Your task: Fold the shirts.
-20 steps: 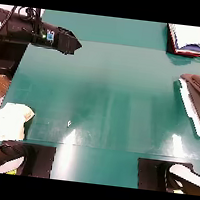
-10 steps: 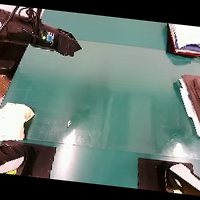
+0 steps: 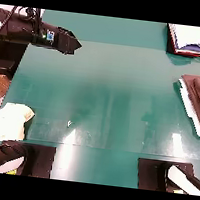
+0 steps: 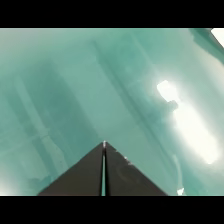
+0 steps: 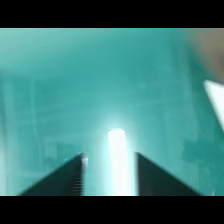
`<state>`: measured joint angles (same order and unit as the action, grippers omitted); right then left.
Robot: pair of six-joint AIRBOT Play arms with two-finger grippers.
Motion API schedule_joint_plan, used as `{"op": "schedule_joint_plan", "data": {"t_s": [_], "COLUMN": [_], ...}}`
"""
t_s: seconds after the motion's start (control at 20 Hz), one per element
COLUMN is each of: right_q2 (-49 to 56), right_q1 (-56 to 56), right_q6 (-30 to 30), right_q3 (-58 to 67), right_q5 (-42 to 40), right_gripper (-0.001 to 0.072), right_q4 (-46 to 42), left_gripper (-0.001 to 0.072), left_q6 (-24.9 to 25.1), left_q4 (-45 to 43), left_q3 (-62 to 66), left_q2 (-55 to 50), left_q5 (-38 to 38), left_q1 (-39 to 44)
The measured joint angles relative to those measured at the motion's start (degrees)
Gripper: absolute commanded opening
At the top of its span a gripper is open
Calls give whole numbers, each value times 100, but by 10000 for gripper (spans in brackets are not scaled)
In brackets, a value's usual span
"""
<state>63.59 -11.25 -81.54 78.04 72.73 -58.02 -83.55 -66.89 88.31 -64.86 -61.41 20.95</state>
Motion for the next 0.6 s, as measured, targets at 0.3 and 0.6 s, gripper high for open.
{"op": "schedule_joint_plan", "data": {"t_s": [0.3,0.6], "right_q2": [0,7], "right_q1": [1969,2581], "right_q6": [264,350], "right_q3": [76,79], "right_q5": [-645,-918], "right_gripper": [14,14], "right_q4": [70,85], "left_gripper": [25,25], "left_q6": [0,0], "left_q4": [0,0], "left_q3": [0,0], "left_q2": [0,0], "left_q5": [302,601], "left_q1": [0,0]}}
